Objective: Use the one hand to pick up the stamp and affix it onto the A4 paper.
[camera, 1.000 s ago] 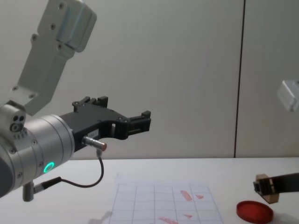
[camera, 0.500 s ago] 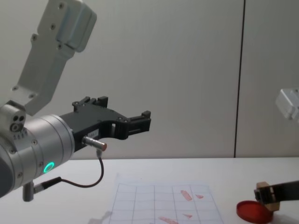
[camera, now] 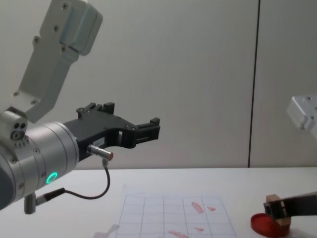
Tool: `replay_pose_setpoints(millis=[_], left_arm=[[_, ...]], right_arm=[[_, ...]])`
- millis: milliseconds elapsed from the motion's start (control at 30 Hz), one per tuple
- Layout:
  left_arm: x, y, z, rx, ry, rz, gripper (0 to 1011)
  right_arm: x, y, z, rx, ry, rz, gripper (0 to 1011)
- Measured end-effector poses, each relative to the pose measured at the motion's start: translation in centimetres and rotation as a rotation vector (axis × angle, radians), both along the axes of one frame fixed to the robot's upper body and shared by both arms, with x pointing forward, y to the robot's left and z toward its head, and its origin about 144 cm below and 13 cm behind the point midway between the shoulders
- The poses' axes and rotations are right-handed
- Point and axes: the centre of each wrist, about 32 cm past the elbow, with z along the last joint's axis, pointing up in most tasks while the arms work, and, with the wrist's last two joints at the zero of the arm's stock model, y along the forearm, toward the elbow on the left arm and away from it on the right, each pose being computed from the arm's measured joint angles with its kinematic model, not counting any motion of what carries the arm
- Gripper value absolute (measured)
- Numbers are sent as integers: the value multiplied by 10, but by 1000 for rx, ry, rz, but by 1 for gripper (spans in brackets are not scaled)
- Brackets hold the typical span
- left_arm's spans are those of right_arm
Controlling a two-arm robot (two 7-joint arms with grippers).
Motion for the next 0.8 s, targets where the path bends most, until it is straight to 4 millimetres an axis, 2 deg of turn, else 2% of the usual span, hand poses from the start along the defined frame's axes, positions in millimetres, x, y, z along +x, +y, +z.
replay_pose_setpoints(millis=[433, 733, 767, 800], left_arm=[[0, 0, 0, 0, 0, 0, 1002], [0, 0, 0, 0, 0, 0, 1002], [0, 0, 0, 0, 0, 0, 1002], [0, 0, 0, 0, 0, 0, 1002]], right_arm=[[0, 3, -1, -2, -7, 8, 232], [0, 3, -2, -3, -9, 10, 548], [0, 3, -2, -3, -9, 10, 548], [0, 3, -2, -3, -9, 11, 609]])
